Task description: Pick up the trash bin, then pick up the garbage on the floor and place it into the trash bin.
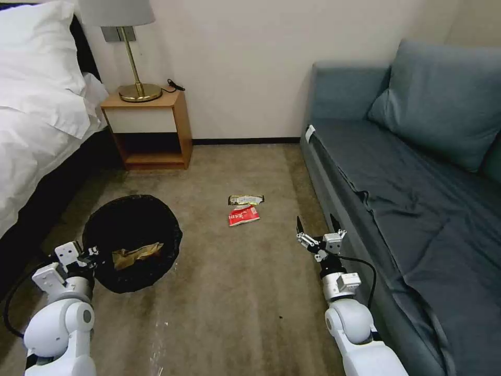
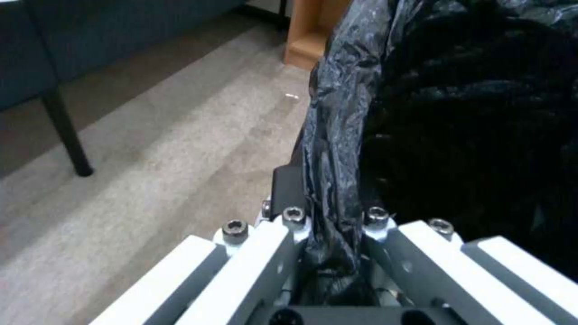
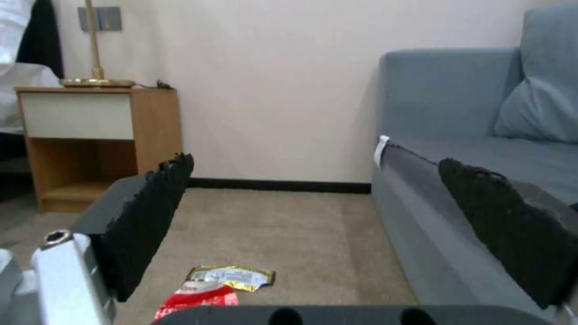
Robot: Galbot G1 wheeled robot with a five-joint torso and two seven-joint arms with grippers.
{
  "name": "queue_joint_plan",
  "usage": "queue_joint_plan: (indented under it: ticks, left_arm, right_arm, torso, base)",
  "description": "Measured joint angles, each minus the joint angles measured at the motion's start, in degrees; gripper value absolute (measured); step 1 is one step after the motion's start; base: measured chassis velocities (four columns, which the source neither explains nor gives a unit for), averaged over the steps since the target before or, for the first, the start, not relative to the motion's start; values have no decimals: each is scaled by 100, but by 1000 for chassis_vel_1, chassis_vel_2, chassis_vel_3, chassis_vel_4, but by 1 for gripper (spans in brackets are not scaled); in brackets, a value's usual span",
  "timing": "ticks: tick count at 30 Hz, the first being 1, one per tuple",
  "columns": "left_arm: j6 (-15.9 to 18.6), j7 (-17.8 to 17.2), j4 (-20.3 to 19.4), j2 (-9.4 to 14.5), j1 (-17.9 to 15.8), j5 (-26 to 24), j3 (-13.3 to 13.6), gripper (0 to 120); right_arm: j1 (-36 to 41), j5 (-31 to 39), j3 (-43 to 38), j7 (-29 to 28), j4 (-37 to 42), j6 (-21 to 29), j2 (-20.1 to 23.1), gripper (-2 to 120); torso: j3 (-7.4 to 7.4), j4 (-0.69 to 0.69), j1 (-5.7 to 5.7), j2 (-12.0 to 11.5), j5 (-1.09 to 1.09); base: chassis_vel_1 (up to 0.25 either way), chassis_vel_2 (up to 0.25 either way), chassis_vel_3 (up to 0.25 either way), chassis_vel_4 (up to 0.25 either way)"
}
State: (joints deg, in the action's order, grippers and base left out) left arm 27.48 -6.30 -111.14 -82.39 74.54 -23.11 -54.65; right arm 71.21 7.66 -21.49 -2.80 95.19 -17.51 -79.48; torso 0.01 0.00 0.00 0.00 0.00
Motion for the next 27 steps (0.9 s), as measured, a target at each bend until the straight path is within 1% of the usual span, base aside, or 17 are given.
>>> queue_joint_plan:
  ticks: [14, 27]
  left_arm:
    - [0, 0, 8, 7, 13, 1, -10, 1]
    - [-19, 3, 2, 11, 81, -23, -36, 1]
  right_arm:
    - [39, -25, -37, 43, -114, -63, 3, 100]
    - [89, -56, -55, 65, -147, -105, -8, 100]
  torso:
    - [0, 0, 0, 0, 0]
    - [0, 0, 0, 0, 0]
  base:
    - [-78, 68, 73, -61]
    - [-94, 94, 99, -103]
